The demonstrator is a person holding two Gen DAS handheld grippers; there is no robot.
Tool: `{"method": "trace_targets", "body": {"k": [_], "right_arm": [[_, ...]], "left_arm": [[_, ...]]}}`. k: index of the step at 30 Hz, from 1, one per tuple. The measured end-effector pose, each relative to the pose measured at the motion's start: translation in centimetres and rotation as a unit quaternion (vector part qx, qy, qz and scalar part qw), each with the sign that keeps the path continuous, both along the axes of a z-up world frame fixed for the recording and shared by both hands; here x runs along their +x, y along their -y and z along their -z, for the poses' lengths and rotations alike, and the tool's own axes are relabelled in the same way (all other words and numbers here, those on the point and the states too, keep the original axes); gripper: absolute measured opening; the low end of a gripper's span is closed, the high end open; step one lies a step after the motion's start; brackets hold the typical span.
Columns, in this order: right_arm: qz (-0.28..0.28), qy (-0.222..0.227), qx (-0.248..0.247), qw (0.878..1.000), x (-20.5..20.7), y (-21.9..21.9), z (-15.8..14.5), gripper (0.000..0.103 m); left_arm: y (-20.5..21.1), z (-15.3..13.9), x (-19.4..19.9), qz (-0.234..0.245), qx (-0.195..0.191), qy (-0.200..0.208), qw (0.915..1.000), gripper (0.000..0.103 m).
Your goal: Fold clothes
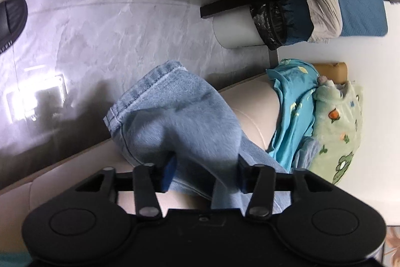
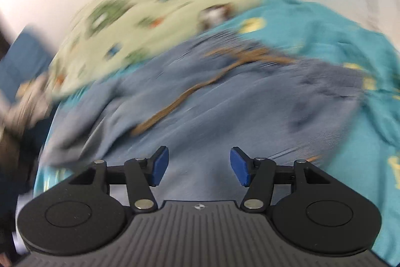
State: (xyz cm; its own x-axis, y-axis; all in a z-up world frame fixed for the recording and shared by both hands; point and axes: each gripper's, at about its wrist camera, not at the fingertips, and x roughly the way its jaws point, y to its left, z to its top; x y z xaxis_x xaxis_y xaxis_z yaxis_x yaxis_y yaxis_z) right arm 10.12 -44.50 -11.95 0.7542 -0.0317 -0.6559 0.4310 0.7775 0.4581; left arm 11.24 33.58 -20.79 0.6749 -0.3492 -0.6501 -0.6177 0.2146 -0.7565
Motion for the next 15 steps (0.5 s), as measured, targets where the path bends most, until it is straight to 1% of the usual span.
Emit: {"method": "trace_targets", "body": {"k": [2, 4, 6, 7, 8, 9, 10, 11, 13, 15], "right_arm": [[0.068, -0.004, 0.033, 0.997, -0.4, 3.4, 0.0, 0.065], [0.136, -0.009, 0.059, 0.989, -0.9, 6.6, 0.2, 0.067], [0.177, -0.023, 0.073, 0.981, -0.9, 8.8, 1.0, 0.071], [0.186, -0.036, 0.076, 0.979, -0.7, 9.6, 1.6, 0.072], [0.194, -0.049, 0.079, 0.976, -0.4, 10.2, 2.3, 0.072], [0.197, -0.064, 0.082, 0.975, 0.0, 10.7, 3.0, 0.072], [0.2, -0.075, 0.082, 0.973, 0.2, 11.0, 3.5, 0.072], [0.204, -0.086, 0.081, 0.972, 0.4, 11.3, 4.1, 0.072], [0.202, -0.086, 0.101, 0.97, 1.0, 11.6, 5.1, 0.066], [0.203, -0.071, 0.117, 0.97, 1.3, 11.6, 5.4, 0.035]], "left_arm": [[-0.5, 0.9, 0.2, -0.005, -0.01, 0.0, 0.9999, 0.048], [-0.9, 1.7, 0.4, -0.014, -0.019, 0.001, 0.9997, 0.048], [-1.2, 2.4, 0.8, -0.019, -0.022, -0.002, 0.9996, 0.047], [-1.3, 2.6, 1.2, -0.02, -0.019, -0.005, 0.9996, 0.045], [-1.3, 2.7, 1.5, -0.02, -0.016, -0.008, 0.9996, 0.041], [-1.4, 2.9, 1.8, -0.021, -0.013, -0.01, 0.9996, 0.029], [-1.4, 2.8, 2.1, -0.021, -0.007, -0.014, 0.9997, 0.021], [-1.4, 2.4, 2.4, -0.019, 0.004, -0.02, 0.9996, 0.017], [-1.6, 1.0, 2.9, -0.021, 0.033, -0.024, 0.9989, 0.006], [-1.8, -1.1, 3.4, -0.02, 0.063, -0.013, 0.9977, 0.004]]}}
